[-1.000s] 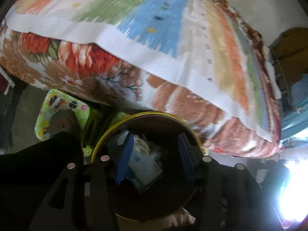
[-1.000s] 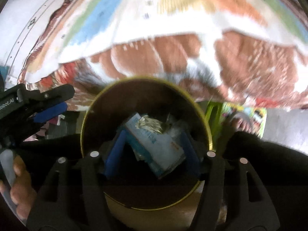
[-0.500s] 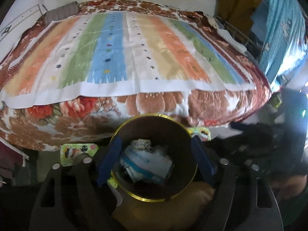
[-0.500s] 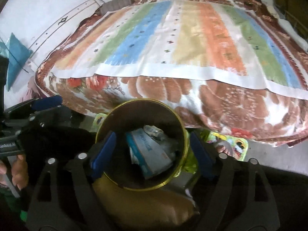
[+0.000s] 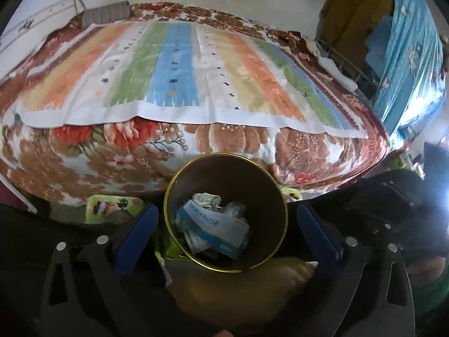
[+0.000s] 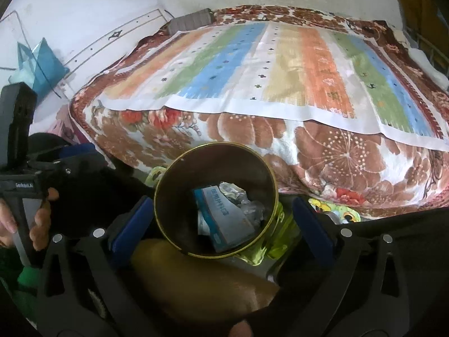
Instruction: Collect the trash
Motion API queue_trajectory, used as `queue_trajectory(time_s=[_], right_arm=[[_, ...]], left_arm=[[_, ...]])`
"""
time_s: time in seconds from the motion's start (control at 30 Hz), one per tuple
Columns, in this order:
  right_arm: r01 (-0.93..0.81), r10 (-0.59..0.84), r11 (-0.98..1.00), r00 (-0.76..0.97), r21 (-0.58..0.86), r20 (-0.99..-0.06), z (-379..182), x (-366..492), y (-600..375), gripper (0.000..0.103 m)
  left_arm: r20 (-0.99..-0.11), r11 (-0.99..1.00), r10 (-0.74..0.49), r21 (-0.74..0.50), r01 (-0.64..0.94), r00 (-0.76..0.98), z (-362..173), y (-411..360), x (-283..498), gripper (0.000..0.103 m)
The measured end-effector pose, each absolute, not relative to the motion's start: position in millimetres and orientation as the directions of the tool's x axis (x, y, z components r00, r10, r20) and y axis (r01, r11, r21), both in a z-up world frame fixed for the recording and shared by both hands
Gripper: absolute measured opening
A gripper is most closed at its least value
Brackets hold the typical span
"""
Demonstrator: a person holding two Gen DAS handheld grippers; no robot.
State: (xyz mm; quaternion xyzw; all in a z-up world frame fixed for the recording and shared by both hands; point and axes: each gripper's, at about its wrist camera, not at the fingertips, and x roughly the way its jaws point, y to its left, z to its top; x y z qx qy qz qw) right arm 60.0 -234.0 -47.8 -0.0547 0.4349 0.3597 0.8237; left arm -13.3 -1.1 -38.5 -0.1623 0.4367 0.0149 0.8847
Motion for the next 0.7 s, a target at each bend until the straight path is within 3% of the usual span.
queue_trajectory(time_s=[0.37,0.7], right_arm=[[-0.639,0.549,0.738,0.381,0.218,-0.744,-47.3,58.5,-234.5,0.094],[-0.645,0.554,0.734,0.387,0.213,-0.737,-44.4,55.9,-233.9,0.094]], left_arm=[[-0.793,0.969,-0.043,-0.180,-0.167,0.608,-40.1,-12.1,-12.7,0.097],[-0.796,0.963,-0.056,-0.203,-0.178,0.603,-43.1,-10.0,-10.4,0.097]])
